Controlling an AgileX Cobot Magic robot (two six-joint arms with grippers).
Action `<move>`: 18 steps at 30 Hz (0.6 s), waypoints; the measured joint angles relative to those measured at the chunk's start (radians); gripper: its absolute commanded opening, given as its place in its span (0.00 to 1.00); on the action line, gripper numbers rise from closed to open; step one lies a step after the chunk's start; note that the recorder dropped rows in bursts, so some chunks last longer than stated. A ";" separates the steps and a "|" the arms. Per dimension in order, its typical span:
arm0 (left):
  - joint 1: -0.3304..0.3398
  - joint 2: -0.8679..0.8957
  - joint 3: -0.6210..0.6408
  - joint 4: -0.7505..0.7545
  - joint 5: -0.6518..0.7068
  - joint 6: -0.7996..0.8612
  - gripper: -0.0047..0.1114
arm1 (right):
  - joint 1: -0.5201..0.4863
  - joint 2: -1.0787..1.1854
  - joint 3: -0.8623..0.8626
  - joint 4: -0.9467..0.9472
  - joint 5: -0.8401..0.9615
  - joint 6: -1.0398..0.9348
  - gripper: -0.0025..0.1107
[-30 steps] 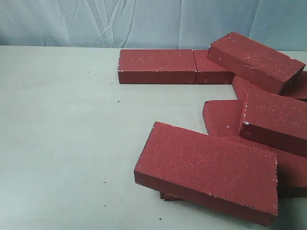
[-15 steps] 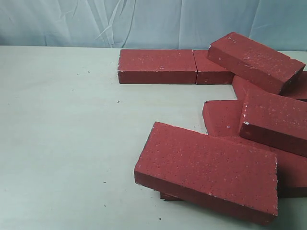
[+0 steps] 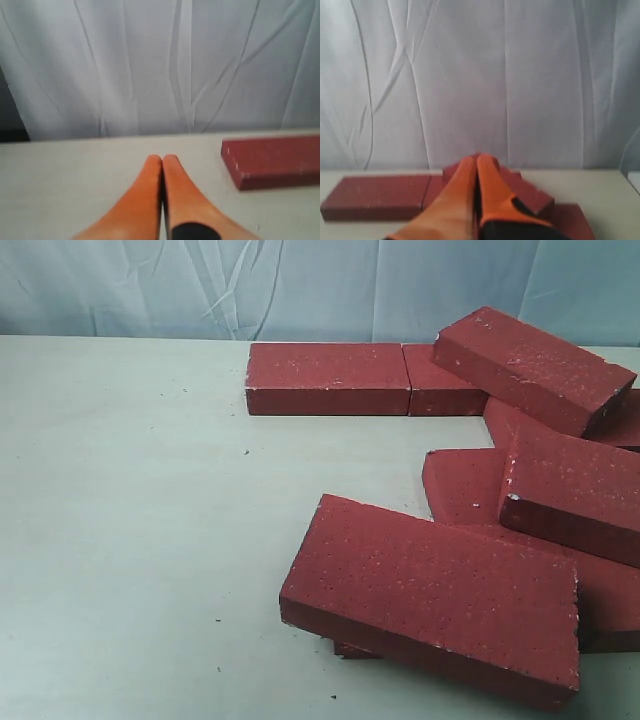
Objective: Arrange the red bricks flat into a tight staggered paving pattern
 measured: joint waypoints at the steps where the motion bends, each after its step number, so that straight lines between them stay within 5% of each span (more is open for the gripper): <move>1: -0.031 0.031 -0.015 0.011 0.052 0.026 0.04 | 0.000 0.031 -0.018 0.000 0.052 -0.021 0.01; 8: -0.230 0.178 -0.123 0.020 0.387 0.194 0.04 | 0.000 0.216 -0.111 -0.069 0.423 -0.081 0.01; 18: -0.352 0.325 -0.199 -0.285 0.609 0.494 0.04 | 0.074 0.435 -0.124 -0.115 0.782 -0.086 0.01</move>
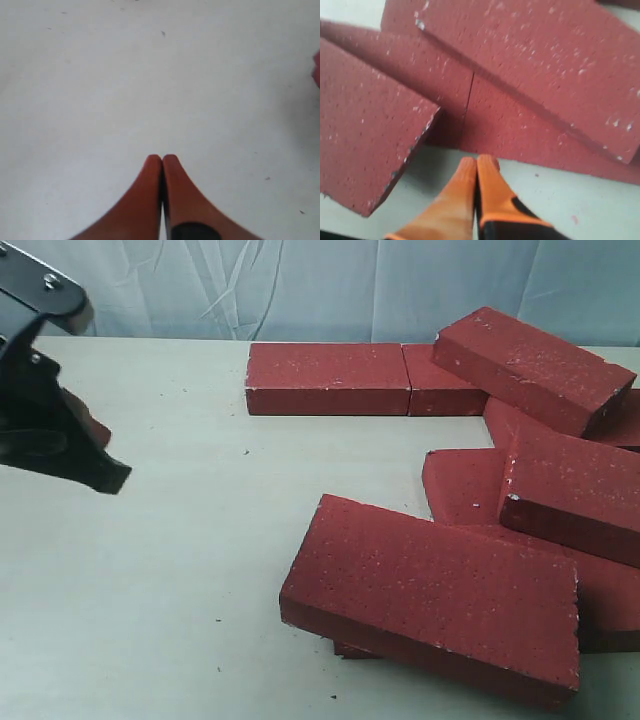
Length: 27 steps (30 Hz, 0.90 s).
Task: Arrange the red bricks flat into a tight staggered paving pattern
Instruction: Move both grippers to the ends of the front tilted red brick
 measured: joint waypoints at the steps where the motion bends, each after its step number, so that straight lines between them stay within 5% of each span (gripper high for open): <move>1: -0.013 0.022 0.000 -0.035 0.007 0.025 0.04 | 0.021 0.017 0.000 -0.004 0.022 0.000 0.01; 15: -0.175 0.261 -0.003 -0.147 0.017 0.096 0.04 | 0.129 0.133 0.095 -0.081 0.029 0.068 0.01; 27: -0.195 0.403 -0.037 -0.285 -0.102 0.169 0.04 | 0.129 0.302 0.128 -0.024 -0.047 0.087 0.01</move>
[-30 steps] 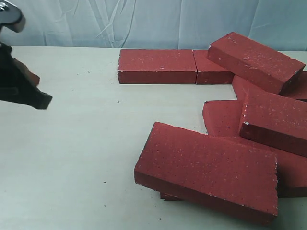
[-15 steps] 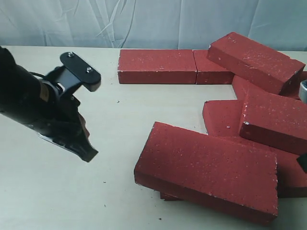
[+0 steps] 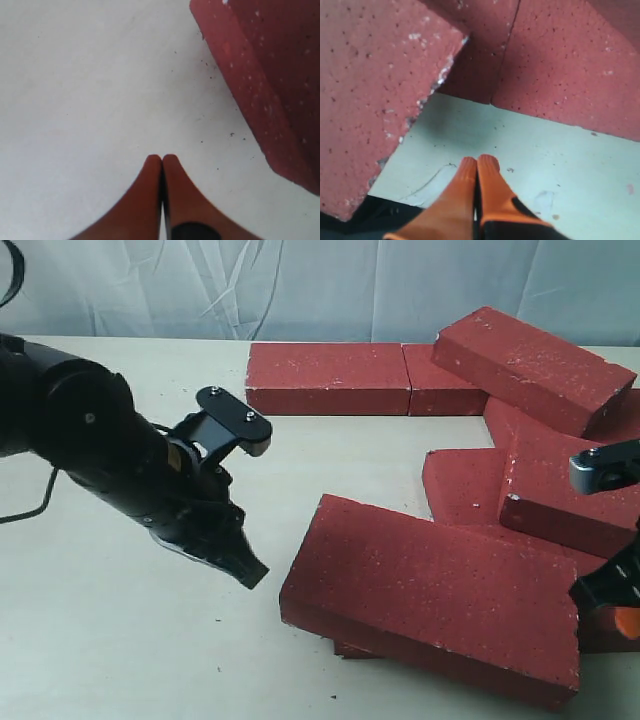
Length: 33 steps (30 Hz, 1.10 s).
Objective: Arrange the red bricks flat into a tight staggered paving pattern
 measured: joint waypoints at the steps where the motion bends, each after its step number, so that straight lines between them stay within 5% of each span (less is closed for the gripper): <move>1: -0.002 0.012 -0.009 -0.009 -0.003 0.005 0.04 | 0.002 0.008 0.000 0.007 -0.007 0.000 0.01; 22: -0.002 0.156 -0.062 -0.418 0.014 0.398 0.04 | 0.004 0.121 0.000 0.156 -0.058 -0.112 0.01; 33: 0.008 -0.002 -0.059 -0.273 0.008 0.350 0.04 | -0.005 0.119 -0.172 0.200 0.027 -0.213 0.01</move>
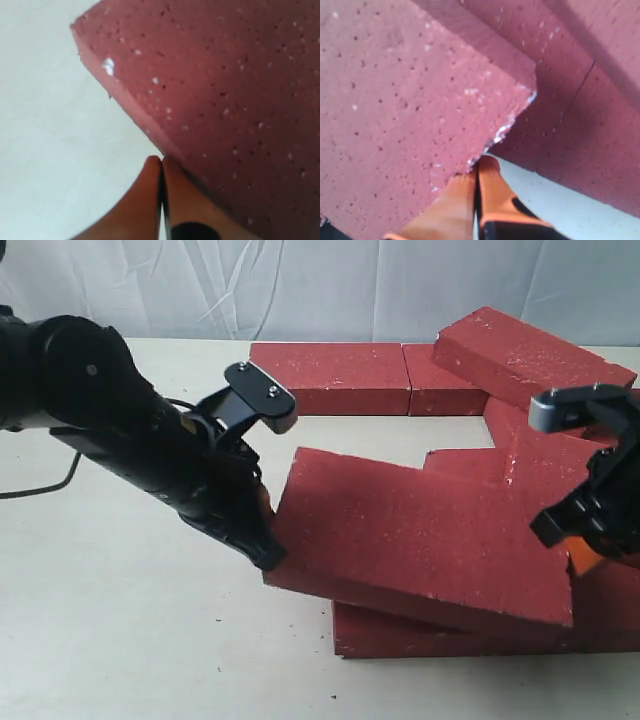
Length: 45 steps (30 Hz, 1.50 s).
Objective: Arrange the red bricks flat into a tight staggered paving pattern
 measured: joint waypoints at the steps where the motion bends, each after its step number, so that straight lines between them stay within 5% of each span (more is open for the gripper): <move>1: 0.004 -0.013 0.000 0.029 -0.005 -0.028 0.04 | 0.000 0.000 -0.021 0.009 -0.005 0.000 0.01; 22: 0.342 0.014 0.000 0.112 -0.116 -0.104 0.04 | 0.184 0.470 -0.511 0.093 -0.171 -0.006 0.01; 32: 0.369 0.167 -0.033 0.101 -0.234 -0.104 0.04 | 0.191 0.653 -0.702 0.066 -0.162 -0.006 0.01; 45: 0.369 0.371 -0.155 0.090 -0.313 -0.104 0.04 | 0.191 0.754 -0.730 -0.021 -0.227 -0.006 0.01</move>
